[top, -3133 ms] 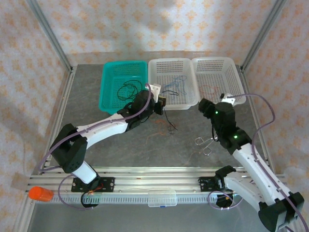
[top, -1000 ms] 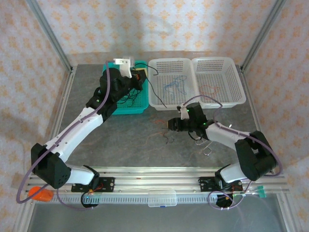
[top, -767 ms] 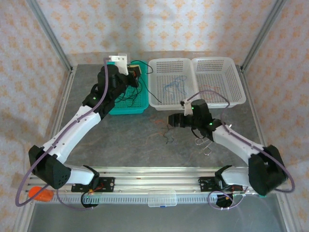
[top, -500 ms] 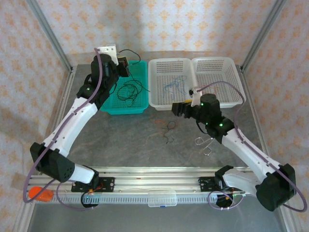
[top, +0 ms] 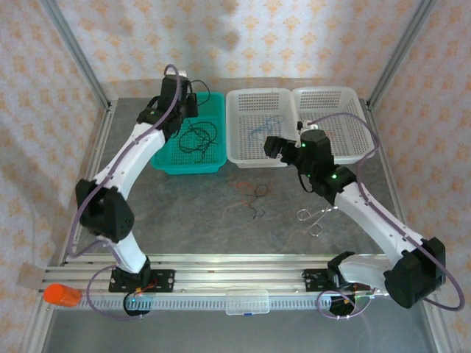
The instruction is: Untangle the cables
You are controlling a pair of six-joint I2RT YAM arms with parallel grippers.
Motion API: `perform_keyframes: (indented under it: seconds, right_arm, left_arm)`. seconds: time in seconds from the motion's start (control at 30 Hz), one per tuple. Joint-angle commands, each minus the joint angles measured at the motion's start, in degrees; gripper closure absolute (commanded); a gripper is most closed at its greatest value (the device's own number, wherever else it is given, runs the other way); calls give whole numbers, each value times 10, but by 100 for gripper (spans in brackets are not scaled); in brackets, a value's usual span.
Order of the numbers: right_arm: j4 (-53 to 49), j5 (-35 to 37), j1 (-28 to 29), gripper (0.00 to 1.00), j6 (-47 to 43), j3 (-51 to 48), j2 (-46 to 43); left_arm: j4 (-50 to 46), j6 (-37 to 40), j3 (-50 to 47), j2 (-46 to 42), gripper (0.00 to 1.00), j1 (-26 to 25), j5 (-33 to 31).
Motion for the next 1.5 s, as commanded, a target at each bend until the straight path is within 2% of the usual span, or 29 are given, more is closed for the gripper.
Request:
perform_keyframes:
  seconds: [0.0, 0.2, 0.47, 0.5, 0.73, 0.8, 0.87, 0.93, 1.17, 1.3, 1.47]
  right_arm:
    - [-2, 18, 2, 0, 25, 7, 1]
    - [2, 38, 2, 0, 0, 0, -2]
    - [-42, 23, 2, 0, -19, 18, 28]
    - [-42, 20, 2, 0, -19, 17, 28]
    - [-43, 35, 2, 0, 0, 3, 24]
    - [-39, 41, 2, 0, 9, -6, 15]
    - [-39, 48, 2, 6, 19, -12, 11]
    - [-56, 50, 2, 9, 30, -7, 18]
    - [-119, 65, 23, 21, 61, 9, 55]
    - [-165, 101, 57, 29, 87, 12, 85]
    - [-190, 122, 105, 37, 129, 11, 132]
  left_arm:
    - [-121, 22, 81, 63, 100, 6, -41]
    - [-179, 34, 148, 146, 100, 6, -75]
    - [-249, 38, 215, 235, 100, 12, -101]
    - [-253, 36, 220, 243, 97, 12, -103]
    - [-290, 16, 259, 278, 46, 13, -85]
    - [-289, 12, 252, 266, 32, 13, -76]
    - [-281, 6, 233, 242, 20, 12, -70]
    - [-265, 1, 203, 211, 12, 10, -60]
    - [-114, 4, 19, 33, 9, -10, 42]
    - [-3, -2, -94, -63, 9, -24, 104]
    - [108, -45, -195, -137, 9, -27, 166]
